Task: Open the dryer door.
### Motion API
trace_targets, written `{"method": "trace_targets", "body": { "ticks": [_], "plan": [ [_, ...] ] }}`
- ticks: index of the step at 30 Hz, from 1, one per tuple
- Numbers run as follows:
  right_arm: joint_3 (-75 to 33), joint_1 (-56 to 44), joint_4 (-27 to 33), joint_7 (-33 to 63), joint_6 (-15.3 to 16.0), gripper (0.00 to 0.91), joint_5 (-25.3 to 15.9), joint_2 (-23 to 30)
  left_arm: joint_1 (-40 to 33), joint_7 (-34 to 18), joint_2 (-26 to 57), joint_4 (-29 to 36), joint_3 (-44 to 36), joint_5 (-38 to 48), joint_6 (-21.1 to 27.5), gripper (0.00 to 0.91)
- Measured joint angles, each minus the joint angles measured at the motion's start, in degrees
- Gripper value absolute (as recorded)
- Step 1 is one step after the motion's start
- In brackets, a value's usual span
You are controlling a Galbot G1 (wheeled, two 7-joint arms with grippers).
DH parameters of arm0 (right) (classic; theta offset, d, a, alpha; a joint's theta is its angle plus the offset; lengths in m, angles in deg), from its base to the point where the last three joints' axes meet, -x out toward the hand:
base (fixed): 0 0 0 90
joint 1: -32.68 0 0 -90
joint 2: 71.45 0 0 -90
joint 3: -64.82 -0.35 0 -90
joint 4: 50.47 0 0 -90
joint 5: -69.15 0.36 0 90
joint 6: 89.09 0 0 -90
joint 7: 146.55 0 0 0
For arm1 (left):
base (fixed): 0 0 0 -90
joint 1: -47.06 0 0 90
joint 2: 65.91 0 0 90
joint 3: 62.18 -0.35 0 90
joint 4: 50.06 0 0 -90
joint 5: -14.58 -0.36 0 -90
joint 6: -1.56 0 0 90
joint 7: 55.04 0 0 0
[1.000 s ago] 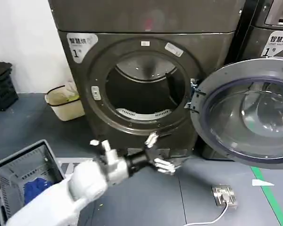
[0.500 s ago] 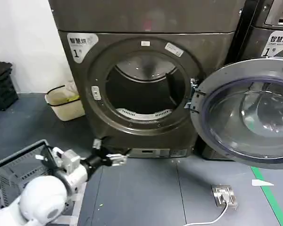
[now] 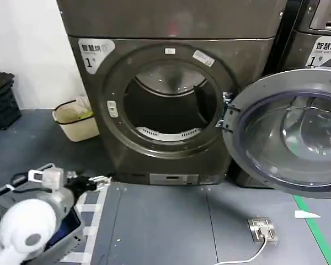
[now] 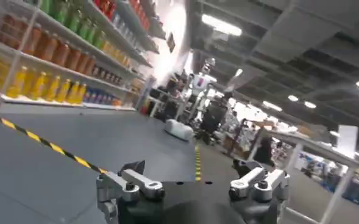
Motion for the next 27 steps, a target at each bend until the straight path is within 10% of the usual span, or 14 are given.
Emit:
{"method": "trace_targets", "body": {
  "ticks": [11,27],
  "plan": [
    [1.12,-0.61,-0.18,-0.17,0.09,0.907,0.6,-0.77,-1.61,-18.27,5.73,-6.38,1.33,25.24,-0.06,0.907],
    [1.52,-0.82,0.13,-0.08,-1.88,0.907,1.48,-0.7,-4.23,-31.62,12.4,-18.18,2.16,56.69,-0.08,0.907]
  ]
}}
